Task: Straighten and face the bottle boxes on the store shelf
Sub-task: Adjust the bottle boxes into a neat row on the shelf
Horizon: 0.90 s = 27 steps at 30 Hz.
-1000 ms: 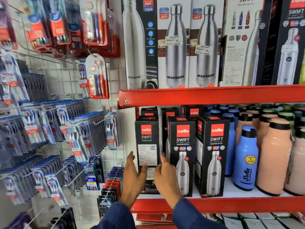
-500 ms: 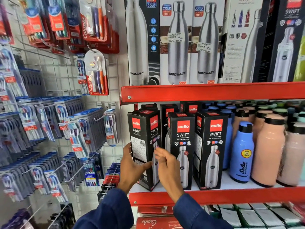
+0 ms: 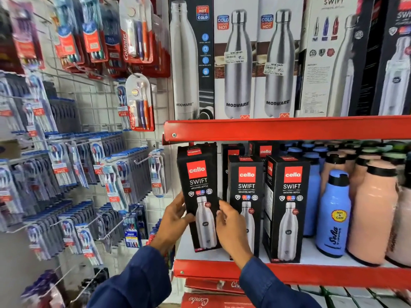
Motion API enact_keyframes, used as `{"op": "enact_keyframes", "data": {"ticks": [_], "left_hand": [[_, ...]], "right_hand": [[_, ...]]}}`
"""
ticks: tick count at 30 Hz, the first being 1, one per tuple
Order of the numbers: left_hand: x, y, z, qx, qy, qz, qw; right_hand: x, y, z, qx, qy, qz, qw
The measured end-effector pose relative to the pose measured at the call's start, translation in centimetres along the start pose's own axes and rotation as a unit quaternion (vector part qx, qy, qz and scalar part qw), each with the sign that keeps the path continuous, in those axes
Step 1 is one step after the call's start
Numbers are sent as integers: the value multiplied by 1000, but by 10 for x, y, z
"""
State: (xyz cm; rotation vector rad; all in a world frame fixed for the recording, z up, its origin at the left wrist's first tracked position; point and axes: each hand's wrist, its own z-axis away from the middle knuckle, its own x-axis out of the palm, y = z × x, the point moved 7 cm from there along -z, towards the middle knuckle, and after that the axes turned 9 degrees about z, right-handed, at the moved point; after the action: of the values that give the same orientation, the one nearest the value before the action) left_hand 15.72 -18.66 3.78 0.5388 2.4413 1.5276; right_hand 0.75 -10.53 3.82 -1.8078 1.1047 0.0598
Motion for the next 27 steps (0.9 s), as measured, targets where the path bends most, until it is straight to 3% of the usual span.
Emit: {"op": "enact_keyframes", "data": {"ticks": [27], "left_hand": [[-7, -57, 5, -31, -6, -19, 999]], "right_hand": [[22, 27, 16, 51, 29, 29, 998]]}}
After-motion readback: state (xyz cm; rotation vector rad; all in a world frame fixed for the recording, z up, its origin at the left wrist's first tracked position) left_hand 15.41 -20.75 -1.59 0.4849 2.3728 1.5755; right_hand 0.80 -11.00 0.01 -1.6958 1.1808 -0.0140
